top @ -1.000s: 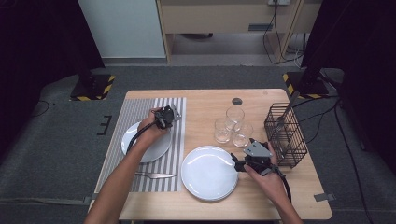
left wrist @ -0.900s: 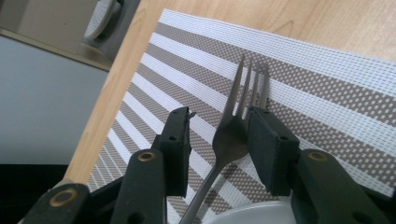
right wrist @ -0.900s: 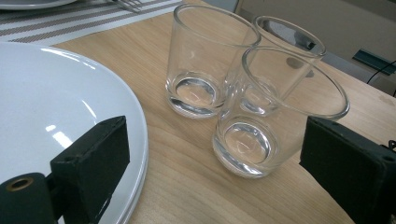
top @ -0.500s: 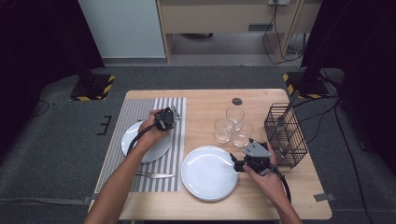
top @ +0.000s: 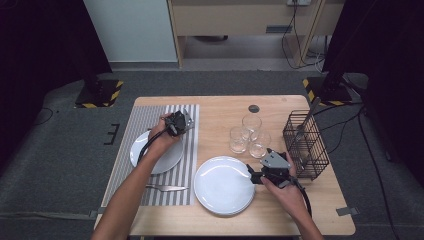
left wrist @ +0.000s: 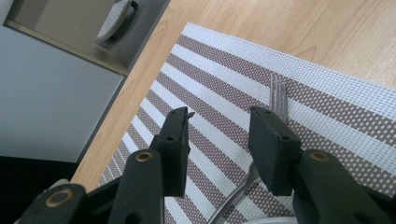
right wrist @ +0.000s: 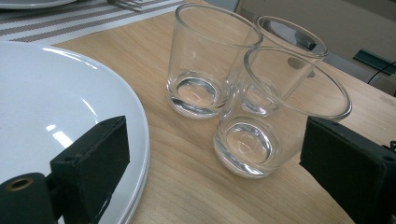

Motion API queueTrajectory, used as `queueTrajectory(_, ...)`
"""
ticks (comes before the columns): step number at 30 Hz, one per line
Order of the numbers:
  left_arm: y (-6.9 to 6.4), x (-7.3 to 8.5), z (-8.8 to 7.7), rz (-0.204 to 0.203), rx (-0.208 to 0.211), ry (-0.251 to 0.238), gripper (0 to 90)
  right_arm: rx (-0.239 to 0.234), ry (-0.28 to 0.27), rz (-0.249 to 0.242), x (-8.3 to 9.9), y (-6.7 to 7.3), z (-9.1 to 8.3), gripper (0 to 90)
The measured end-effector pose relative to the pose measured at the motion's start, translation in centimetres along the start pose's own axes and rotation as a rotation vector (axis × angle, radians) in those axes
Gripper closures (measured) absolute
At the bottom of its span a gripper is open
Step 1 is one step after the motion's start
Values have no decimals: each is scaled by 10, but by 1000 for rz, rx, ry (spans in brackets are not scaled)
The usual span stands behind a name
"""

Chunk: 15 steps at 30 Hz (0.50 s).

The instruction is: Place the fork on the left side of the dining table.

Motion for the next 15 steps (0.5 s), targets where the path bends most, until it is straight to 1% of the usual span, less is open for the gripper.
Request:
queueTrajectory(1, 1, 1, 0, 3, -1, 6, 578, -1, 1, 1, 0, 0, 0, 82)
queueTrajectory(3, 1, 1, 2, -5, -4, 4, 578, -1, 2, -1, 0, 0, 0, 82)
queueTrajectory(5, 2, 3, 3, 1, -4, 16, 578, -1, 2, 0, 0, 0, 0, 81)
queueTrajectory(7, 2, 4, 5, -12, -6, 16, 573, 0, 2, -1, 0, 0, 0, 81)
queueTrajectory(8, 3, 5, 5, -7, -6, 22, 573, -1, 1, 0, 0, 0, 0, 81)
queueTrajectory(15, 1, 4, 4, -6, -2, 20, 585, 2, 2, -6, 1, -1, 0, 81)
Point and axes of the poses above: each handheld gripper's, and its own axes: z roughly forward along the jaws, x roughly out of its underside, y roughly to its left, the point moved 9 cm from there along z, roughly forward along the jaws, and after that the axes turned 1 degree about -y, right-handed, at the moved point
